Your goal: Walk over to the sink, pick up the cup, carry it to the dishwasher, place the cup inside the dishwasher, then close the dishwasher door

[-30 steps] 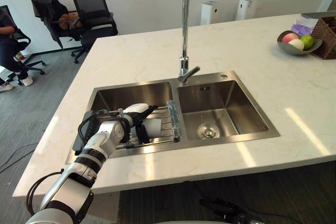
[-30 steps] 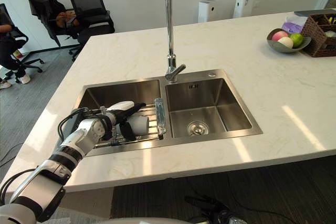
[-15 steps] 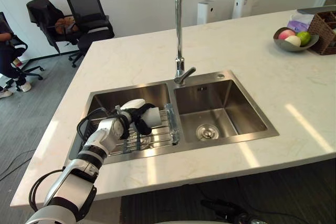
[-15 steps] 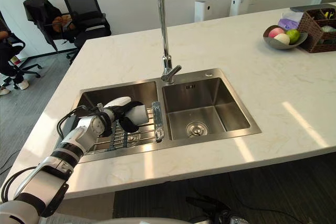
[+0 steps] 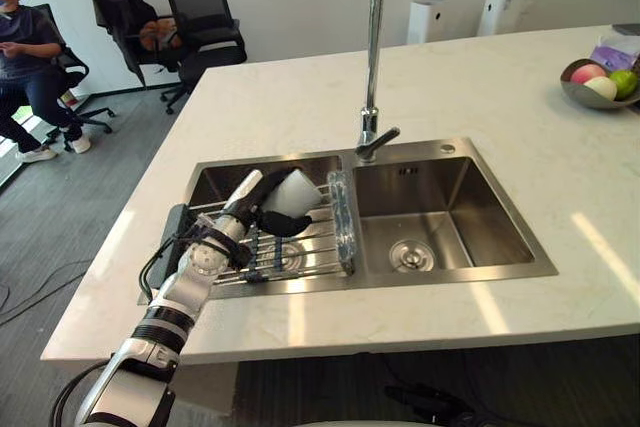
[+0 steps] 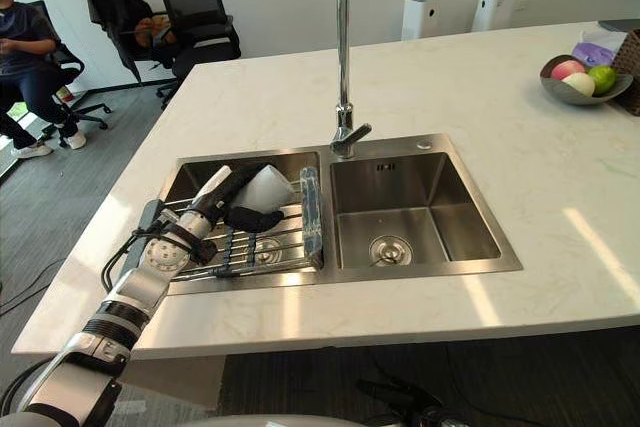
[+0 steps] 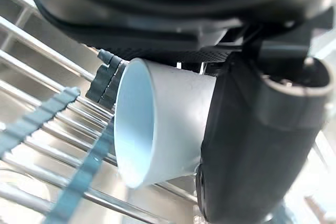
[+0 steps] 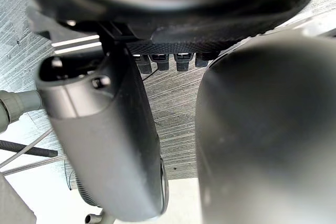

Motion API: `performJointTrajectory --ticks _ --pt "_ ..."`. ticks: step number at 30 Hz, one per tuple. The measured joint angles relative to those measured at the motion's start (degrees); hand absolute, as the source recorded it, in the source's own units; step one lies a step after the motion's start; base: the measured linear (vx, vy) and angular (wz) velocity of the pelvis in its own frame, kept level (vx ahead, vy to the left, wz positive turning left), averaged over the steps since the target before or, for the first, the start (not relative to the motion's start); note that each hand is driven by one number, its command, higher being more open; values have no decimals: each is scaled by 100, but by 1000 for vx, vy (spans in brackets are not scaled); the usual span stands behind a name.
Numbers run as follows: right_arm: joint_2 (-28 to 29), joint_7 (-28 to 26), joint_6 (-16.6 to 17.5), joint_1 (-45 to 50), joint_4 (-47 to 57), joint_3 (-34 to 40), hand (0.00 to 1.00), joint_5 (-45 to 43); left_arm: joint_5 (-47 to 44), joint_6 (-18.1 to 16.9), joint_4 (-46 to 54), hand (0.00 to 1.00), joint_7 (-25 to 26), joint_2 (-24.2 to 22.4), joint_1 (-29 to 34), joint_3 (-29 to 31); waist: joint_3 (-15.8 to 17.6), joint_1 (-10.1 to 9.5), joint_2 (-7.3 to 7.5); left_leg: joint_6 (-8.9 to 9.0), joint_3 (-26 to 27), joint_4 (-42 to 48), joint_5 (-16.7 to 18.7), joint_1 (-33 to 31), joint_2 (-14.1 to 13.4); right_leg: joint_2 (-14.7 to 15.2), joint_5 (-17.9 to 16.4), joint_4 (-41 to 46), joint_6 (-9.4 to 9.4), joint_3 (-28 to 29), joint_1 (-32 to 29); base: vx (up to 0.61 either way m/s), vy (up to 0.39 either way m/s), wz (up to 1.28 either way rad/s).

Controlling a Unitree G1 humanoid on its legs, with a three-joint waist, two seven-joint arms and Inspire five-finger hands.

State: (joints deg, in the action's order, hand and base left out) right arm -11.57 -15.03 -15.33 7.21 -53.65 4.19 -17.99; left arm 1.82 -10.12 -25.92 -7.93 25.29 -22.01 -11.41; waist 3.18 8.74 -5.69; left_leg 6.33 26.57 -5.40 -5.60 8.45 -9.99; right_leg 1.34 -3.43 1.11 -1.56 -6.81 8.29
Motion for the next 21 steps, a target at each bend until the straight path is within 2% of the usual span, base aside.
performJointTrajectory --ticks 2,10,13,15,21 --pt "14 -4 0 8 -3 1 100 1 -523 39 149 0 -180 -189 128 264 20 -20 48 0 -9 -1 0 14 2 2 -7 0 -4 -9 23 -5 -4 2" --pt "39 -48 -7 5 -175 3 100 14 -989 387 55 0 -401 -497 130 537 -4 -34 195 1 -33 -5 6 71 4 3 -34 -8 -7 -38 85 -1 -2 1" --pt "42 -63 -12 6 -186 3 100 16 -990 444 -127 0 -403 -662 129 544 -7 -32 219 2 -33 -5 6 85 4 2 -34 -15 -7 -39 118 0 0 0" --pt "71 -78 -24 23 -205 2 100 19 -1238 424 -195 0 -361 -886 151 751 -14 -56 283 7 -43 -5 10 117 0 -3 -36 -34 -7 -52 157 -7 -5 2" --pt "139 -102 -49 76 -236 1 100 34 -1531 509 -212 0 -35 -1142 231 855 -85 -120 403 8 -59 -5 12 123 3 -1 -40 -40 -5 -65 168 -4 -2 1"
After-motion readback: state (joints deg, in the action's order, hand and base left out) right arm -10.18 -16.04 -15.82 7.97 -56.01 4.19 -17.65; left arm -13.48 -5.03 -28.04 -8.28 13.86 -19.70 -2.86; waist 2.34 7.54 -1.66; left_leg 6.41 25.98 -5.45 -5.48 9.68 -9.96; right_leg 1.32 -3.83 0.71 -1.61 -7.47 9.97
